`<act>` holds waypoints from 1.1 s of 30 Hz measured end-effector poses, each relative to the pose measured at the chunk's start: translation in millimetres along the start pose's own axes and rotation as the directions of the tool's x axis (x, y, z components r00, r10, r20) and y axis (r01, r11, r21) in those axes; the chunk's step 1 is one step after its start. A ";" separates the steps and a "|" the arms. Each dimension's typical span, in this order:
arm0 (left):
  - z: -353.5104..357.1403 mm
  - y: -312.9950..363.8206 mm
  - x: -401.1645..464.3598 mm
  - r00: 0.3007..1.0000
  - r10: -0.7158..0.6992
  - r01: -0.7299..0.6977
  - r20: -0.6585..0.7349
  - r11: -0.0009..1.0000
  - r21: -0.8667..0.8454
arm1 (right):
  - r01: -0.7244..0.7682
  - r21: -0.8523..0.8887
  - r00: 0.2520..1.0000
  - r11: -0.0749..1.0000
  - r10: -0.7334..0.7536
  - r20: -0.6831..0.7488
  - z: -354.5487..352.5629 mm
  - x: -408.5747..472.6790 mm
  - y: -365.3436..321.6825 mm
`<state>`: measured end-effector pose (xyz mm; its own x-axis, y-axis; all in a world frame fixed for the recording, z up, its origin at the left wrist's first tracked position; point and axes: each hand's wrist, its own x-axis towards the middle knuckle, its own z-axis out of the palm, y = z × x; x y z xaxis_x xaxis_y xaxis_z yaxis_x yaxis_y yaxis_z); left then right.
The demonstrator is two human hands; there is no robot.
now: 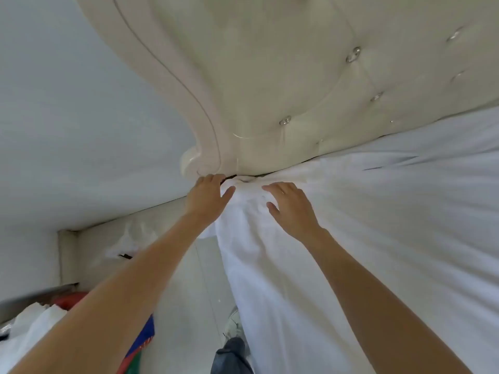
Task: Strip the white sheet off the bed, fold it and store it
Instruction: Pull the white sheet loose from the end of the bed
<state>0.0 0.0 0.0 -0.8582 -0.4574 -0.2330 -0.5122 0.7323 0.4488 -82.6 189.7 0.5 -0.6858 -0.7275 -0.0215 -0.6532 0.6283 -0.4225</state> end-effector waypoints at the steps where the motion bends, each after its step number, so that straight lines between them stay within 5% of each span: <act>1: 6.4 -2.6 8.9 0.999 -0.035 0.034 0.014 0.998 0.043 | 0.020 -0.030 1.000 0.999 -0.020 -0.003 13.3 10.2 6.0; 5: 36.7 -21.2 34.3 1.000 -0.014 0.012 0.015 0.986 0.165 | 0.055 -0.155 0.998 0.986 -0.052 0.027 49.9 40.4 23.9; 10: 39.2 -33.5 4.3 0.883 0.467 -0.469 -0.057 0.883 -0.022 | 0.127 -0.196 0.990 0.972 -0.135 -0.027 52.4 35.5 31.6; 13: 39.8 -36.0 -27.3 0.813 0.579 -0.578 0.051 0.815 -0.044 | 0.281 -0.167 0.960 0.945 -0.279 0.040 39.9 4.9 37.8; 19: 60.4 -23.8 -59.3 0.845 0.389 -0.428 0.368 0.903 0.028 | 0.184 -0.081 0.954 0.980 -0.158 0.254 31.6 -41.6 52.4; 25: 66.9 -25.7 -71.1 0.894 0.289 -0.336 0.342 0.938 0.086 | 0.179 -0.182 0.947 0.967 -0.119 0.299 35.5 -51.6 53.1; 29: 49.8 -18.2 -78.9 0.908 0.316 -0.333 0.276 0.943 0.015 | 0.155 -0.155 0.976 0.976 -0.127 0.175 19.8 -58.1 44.9; 31: 39.3 -11.9 -79.7 0.864 0.198 -0.156 0.463 0.979 -0.128 | 0.178 -0.151 0.980 0.972 -0.162 0.116 7.1 -61.3 41.4; 33: 31.3 -6.8 -81.8 0.758 0.043 0.171 0.651 0.950 -0.262 | 0.182 -0.127 0.982 0.975 -0.173 0.080 -6.7 -66.3 38.8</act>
<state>72.6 48.2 -11.0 -0.6951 0.0133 -0.7188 -0.6242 0.4850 0.6126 -64.6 264.1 -8.4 -0.5348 -0.8447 -0.0201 -0.8025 0.5152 -0.3009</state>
